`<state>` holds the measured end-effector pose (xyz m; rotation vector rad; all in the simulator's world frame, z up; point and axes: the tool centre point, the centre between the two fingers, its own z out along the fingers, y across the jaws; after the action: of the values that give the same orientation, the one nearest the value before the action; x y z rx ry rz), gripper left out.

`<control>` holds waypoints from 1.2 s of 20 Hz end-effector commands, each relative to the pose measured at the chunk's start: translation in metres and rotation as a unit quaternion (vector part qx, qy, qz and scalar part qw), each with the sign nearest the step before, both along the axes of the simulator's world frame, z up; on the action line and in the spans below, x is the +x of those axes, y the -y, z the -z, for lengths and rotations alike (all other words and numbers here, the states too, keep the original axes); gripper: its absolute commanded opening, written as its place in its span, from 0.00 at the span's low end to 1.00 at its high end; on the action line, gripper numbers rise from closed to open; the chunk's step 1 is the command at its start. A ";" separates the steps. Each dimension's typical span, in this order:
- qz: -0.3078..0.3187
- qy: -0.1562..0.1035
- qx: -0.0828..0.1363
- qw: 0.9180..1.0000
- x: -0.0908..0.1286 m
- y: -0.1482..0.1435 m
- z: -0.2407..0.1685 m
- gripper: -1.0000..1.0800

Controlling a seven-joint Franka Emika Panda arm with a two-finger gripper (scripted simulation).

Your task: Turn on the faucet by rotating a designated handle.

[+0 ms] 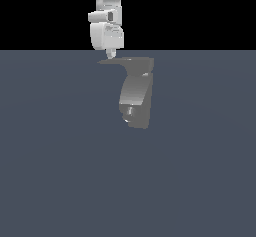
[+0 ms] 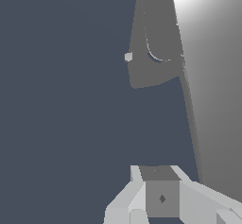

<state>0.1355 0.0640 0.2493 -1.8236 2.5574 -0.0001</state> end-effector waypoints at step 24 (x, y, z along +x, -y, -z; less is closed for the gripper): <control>0.000 0.000 0.000 1.000 -0.066 -0.025 0.000 0.00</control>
<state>0.0765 0.0812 0.2493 -1.8137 2.5613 -0.0063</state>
